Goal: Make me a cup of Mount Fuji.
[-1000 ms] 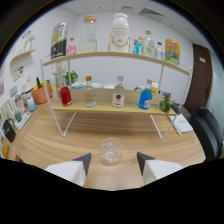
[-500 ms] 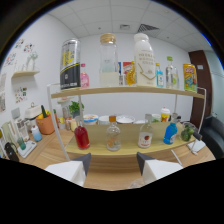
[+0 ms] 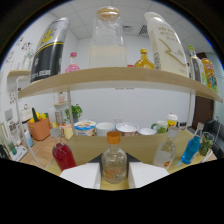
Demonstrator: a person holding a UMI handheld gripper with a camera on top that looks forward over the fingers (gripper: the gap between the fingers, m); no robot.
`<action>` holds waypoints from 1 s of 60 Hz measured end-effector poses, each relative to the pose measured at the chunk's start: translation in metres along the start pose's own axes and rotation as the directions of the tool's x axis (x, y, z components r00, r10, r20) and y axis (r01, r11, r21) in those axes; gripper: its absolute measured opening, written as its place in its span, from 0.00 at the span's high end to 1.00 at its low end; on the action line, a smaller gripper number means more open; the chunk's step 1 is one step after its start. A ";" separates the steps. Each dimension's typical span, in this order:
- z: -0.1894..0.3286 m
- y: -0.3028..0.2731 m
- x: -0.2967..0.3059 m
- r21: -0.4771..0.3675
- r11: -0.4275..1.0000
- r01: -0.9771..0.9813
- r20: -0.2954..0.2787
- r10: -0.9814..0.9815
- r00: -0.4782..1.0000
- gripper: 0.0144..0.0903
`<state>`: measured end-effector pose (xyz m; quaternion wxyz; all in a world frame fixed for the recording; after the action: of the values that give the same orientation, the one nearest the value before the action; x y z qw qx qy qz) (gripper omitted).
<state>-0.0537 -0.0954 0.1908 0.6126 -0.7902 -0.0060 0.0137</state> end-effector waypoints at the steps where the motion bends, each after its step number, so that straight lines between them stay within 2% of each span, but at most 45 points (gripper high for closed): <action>1: 0.000 0.000 0.000 0.003 1.000 -0.002 -0.001 0.002 1.000 0.70; 18: -0.005 -0.002 0.001 0.004 1.000 -0.001 0.002 0.001 1.000 0.72; 31: -0.051 -0.008 -0.004 0.034 0.999 0.003 -0.005 -0.003 1.000 0.72; 39: -0.079 0.030 -0.010 -0.028 0.998 -0.049 0.005 0.049 0.999 0.72; 50: -0.097 0.082 -0.017 -0.121 0.947 -0.299 0.008 0.302 0.953 0.72; 60: -0.097 0.093 -0.019 -0.171 0.712 -0.681 0.035 0.696 0.718 0.72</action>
<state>-0.0701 -0.2129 0.1248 0.5030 -0.7762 0.2582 0.2789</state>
